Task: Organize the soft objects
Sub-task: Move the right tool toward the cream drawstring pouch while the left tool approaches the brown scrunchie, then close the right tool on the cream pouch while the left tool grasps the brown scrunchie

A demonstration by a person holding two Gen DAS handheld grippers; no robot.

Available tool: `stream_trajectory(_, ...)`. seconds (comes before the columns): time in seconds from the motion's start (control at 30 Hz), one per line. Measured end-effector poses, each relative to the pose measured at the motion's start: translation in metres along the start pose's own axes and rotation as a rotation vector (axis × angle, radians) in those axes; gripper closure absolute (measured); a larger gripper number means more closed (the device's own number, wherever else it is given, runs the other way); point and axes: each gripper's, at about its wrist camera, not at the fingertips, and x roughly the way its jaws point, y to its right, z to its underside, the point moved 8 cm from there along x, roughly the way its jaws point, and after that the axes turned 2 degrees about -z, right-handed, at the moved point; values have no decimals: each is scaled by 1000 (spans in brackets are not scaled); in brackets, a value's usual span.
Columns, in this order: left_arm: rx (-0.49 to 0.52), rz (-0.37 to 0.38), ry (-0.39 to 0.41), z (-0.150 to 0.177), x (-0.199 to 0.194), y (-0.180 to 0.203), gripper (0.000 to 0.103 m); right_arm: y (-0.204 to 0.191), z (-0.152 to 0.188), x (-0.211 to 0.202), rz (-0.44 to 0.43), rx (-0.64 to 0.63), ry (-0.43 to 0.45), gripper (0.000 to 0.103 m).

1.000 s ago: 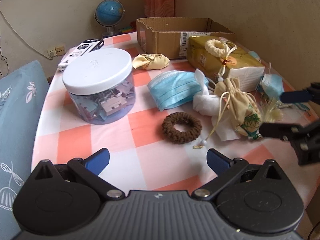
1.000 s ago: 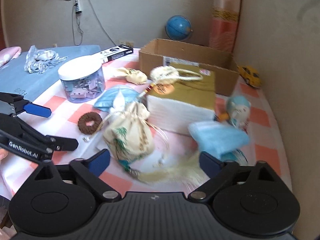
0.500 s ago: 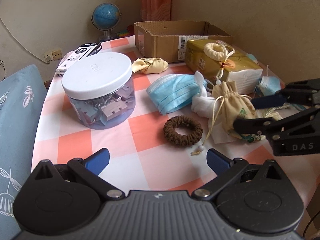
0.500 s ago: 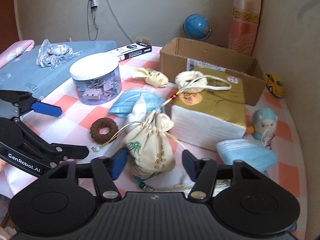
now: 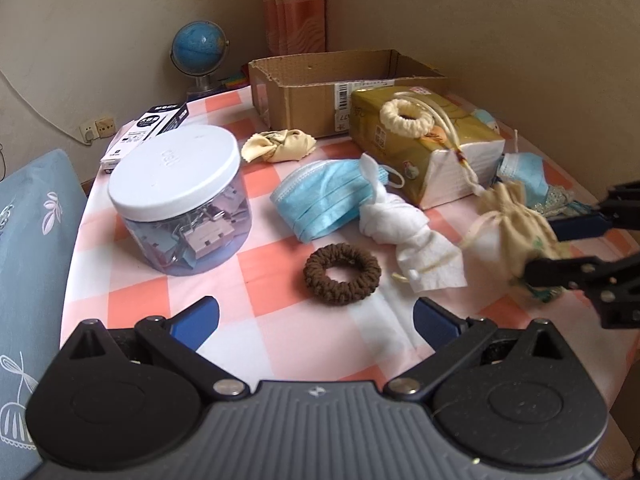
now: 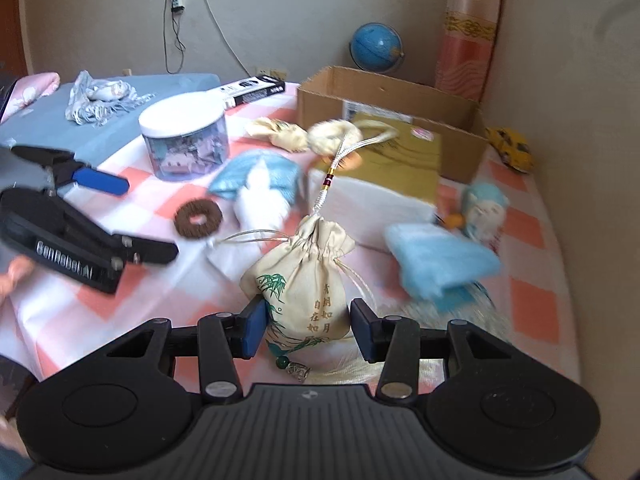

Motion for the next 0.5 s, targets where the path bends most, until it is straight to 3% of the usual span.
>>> stream_trajectory(0.37, 28, -21, -13, -1, 18, 4, 0, 0, 24, 2, -23, 26, -25, 46)
stream_trajectory(0.5, 19, -22, -28, 2, 26, 2, 0, -2, 25, 7, -30, 19, -11, 32)
